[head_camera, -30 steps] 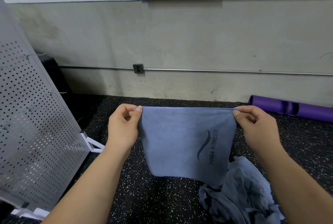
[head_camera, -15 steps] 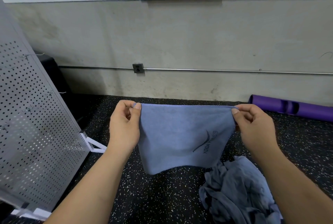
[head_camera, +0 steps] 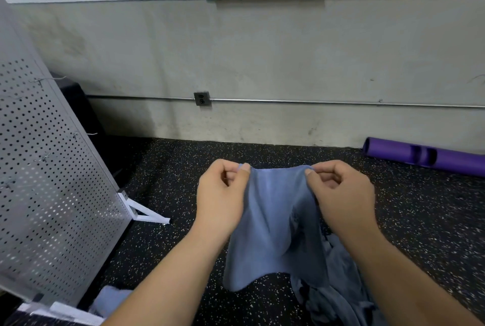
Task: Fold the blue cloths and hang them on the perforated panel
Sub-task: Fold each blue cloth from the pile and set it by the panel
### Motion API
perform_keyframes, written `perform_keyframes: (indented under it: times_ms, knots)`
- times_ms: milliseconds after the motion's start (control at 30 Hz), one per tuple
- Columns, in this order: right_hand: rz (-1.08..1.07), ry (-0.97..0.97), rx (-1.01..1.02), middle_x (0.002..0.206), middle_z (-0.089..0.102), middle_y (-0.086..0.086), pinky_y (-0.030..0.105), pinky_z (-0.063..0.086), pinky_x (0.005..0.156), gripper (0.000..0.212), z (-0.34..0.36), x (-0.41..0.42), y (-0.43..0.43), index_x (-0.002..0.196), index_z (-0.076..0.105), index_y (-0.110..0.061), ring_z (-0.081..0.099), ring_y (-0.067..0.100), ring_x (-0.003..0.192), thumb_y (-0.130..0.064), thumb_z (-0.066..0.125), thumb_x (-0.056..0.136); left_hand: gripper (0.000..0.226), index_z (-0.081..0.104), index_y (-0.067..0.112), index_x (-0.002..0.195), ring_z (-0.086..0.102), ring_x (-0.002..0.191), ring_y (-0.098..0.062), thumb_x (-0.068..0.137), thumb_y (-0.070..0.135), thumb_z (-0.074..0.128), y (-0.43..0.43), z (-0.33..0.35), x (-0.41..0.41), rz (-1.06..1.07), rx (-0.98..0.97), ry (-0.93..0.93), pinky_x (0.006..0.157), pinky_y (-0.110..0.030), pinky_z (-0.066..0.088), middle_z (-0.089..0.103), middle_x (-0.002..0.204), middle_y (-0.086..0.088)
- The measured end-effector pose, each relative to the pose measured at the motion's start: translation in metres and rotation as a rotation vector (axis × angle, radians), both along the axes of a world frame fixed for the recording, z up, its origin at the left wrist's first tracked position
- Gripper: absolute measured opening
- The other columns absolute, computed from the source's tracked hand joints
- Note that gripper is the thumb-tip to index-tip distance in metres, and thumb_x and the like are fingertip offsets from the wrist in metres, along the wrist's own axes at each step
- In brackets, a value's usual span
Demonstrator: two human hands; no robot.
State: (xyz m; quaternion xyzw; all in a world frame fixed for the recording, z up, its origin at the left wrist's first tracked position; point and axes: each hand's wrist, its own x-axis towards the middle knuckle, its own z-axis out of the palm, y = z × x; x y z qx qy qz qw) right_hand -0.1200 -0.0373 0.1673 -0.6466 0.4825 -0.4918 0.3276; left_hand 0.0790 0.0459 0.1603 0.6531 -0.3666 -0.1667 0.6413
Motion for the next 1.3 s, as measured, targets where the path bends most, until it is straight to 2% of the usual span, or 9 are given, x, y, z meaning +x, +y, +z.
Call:
perform_keyframes:
  times_ms: [67,200,367,567,767,933,1033,1300]
  knots:
    - [0.042,-0.016,-0.019,0.076,0.075,-0.016,0.025,0.057,0.07,0.011,-0.001,0.008,0.01,0.085,0.078,-0.031,0.066,0.003,0.064,-0.022,0.082,0.089,0.01,0.073,0.017,0.089,0.054,0.064,0.0,0.097,0.02,0.078,0.0,0.0,-0.01,-0.047,-0.016,0.037,0.065,-0.014,0.045,0.064,0.066,0.018]
    - [0.102,-0.022,-0.05,0.08,0.076,-0.022,0.019,0.057,0.072,0.016,-0.003,0.021,0.026,0.087,0.079,-0.035,0.072,0.002,0.073,-0.02,0.084,0.09,0.006,0.078,0.016,0.09,0.065,0.071,-0.006,0.095,0.012,0.08,0.0,-0.002,-0.025,-0.122,-0.043,0.066,0.071,-0.021,0.054,0.077,0.081,0.0]
    - [0.151,-0.029,-0.059,0.082,0.076,-0.023,0.008,0.051,0.068,0.017,-0.005,0.026,0.039,0.092,0.081,-0.033,0.073,-0.001,0.078,-0.017,0.083,0.091,0.009,0.08,0.018,0.093,0.074,0.076,-0.005,0.096,0.011,0.078,0.005,-0.002,-0.037,-0.193,-0.015,0.067,0.074,-0.022,0.059,0.08,0.084,0.005]
    - [0.155,-0.02,-0.056,0.084,0.076,-0.023,0.012,0.055,0.072,0.014,-0.005,0.026,0.041,0.095,0.082,-0.034,0.073,-0.003,0.082,-0.02,0.082,0.092,0.014,0.079,0.023,0.091,0.074,0.076,-0.007,0.096,0.01,0.078,0.005,-0.004,-0.035,-0.156,0.031,0.053,0.079,-0.03,0.063,0.08,0.083,0.006]
    - [0.11,-0.016,-0.075,0.085,0.076,-0.023,0.012,0.055,0.074,0.012,-0.008,0.028,0.041,0.093,0.081,-0.033,0.073,-0.003,0.082,-0.021,0.083,0.092,0.018,0.078,0.026,0.085,0.068,0.068,0.002,0.094,0.011,0.081,0.007,-0.002,-0.037,-0.086,0.05,0.001,0.07,-0.014,0.054,0.077,0.078,0.013]
    - [0.119,0.011,-0.099,0.088,0.075,-0.024,0.011,0.054,0.076,0.016,-0.011,0.029,0.041,0.095,0.081,-0.034,0.072,-0.003,0.083,-0.018,0.084,0.091,0.014,0.081,0.027,0.089,0.073,0.075,0.0,0.094,0.013,0.081,0.008,-0.003,-0.039,-0.105,0.065,-0.004,0.075,-0.016,0.056,0.079,0.08,0.015]
    - [0.112,0.032,-0.113,0.089,0.076,-0.022,0.016,0.056,0.078,0.017,-0.014,0.03,0.041,0.098,0.082,-0.032,0.073,-0.002,0.084,-0.018,0.084,0.09,0.011,0.082,0.024,0.093,0.074,0.077,0.001,0.093,0.013,0.082,0.009,-0.003,-0.04,-0.091,0.058,0.013,0.076,-0.015,0.056,0.079,0.082,0.016]
    - [0.219,-0.04,-0.059,0.099,0.076,-0.017,0.017,0.058,0.08,0.02,-0.016,0.031,0.043,0.106,0.082,-0.029,0.073,0.0,0.092,-0.012,0.077,0.096,0.011,0.081,0.023,0.095,0.074,0.078,0.002,0.096,0.012,0.078,0.008,-0.003,-0.039,-0.134,0.032,0.091,0.077,-0.015,0.056,0.08,0.083,0.013]
